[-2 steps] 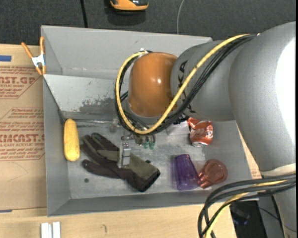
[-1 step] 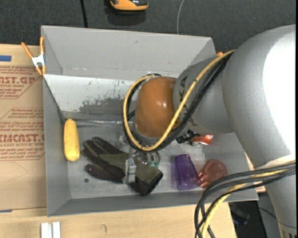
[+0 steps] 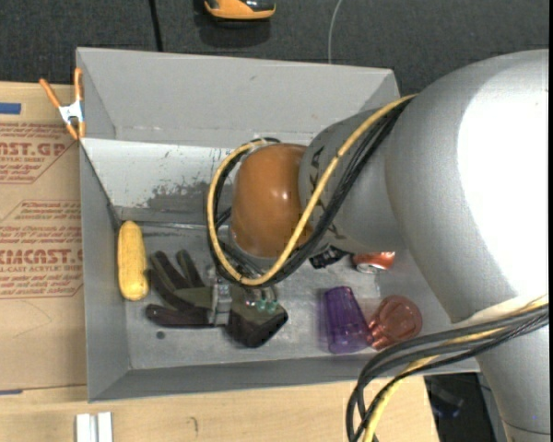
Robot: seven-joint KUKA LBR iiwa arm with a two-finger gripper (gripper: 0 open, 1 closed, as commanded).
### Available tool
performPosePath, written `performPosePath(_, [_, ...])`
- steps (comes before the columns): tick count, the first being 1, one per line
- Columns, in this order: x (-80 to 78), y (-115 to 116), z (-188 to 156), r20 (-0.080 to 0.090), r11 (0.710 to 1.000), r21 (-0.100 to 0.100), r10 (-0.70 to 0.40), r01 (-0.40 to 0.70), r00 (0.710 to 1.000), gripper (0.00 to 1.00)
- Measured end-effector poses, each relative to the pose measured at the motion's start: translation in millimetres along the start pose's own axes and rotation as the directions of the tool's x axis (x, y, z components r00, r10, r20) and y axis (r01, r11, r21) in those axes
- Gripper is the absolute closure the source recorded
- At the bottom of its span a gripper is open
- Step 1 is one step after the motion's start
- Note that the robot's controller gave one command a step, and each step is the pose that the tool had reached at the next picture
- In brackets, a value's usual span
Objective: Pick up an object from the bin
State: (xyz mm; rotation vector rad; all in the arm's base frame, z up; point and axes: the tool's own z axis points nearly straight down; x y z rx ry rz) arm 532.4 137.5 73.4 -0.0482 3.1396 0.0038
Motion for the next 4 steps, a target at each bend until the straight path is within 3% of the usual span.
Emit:
performPosePath(1, [0.0,0,0,0.0,1.0,0.0,0.0,0.0,1.0,1.0])
performPosePath(2, [8.8,28,-117,0.0,1.0,0.001,0.003,-0.003,1.0,1.0])
performPosePath(3, [8.8,28,-117,-0.001,1.0,0.001,0.003,-0.003,1.0,1.0])
performPosePath(4, [13.6,17,-163,-0.008,1.0,0.003,-0.005,0.005,1.0,1.0])
